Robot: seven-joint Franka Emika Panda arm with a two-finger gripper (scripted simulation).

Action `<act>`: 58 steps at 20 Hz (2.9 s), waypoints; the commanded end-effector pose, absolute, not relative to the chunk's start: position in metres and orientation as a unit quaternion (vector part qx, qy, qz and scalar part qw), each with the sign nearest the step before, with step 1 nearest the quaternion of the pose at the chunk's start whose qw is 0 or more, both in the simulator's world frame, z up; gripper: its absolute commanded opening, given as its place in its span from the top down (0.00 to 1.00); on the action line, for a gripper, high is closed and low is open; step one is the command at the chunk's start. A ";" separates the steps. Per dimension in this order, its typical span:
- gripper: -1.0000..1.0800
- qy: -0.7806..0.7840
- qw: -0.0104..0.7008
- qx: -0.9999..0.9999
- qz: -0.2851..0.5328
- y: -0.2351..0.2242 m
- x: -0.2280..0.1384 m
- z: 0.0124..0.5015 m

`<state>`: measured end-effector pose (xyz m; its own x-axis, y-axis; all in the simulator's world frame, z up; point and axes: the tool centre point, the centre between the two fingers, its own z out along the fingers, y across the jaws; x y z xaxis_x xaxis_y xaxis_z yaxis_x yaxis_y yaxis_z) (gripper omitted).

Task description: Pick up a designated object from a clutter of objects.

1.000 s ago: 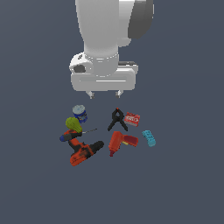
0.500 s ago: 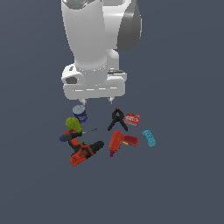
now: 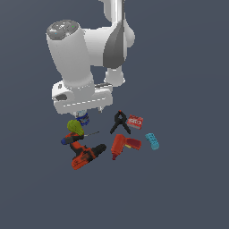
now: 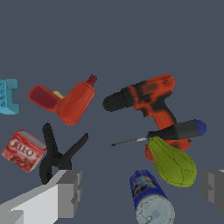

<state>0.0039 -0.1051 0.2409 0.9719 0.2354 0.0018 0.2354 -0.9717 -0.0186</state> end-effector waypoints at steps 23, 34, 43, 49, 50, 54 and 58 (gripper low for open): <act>0.04 -0.254 0.000 -0.967 0.000 -0.203 -0.017 0.152; 0.04 -0.256 0.000 -0.967 0.000 -0.205 -0.018 0.139; 0.04 -0.257 0.000 -0.966 0.000 -0.205 -0.019 0.103; 1.00 -0.257 0.000 -0.966 0.000 -0.206 -0.018 0.100; 1.00 -0.257 0.000 -0.966 0.000 -0.206 -0.018 0.100; 1.00 -0.257 0.000 -0.966 0.000 -0.206 -0.018 0.100; 1.00 -0.256 0.000 -0.967 -0.001 -0.206 -0.018 0.102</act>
<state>-0.0184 -0.2063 0.1015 0.8687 0.4953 0.0005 0.4953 -0.8687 0.0011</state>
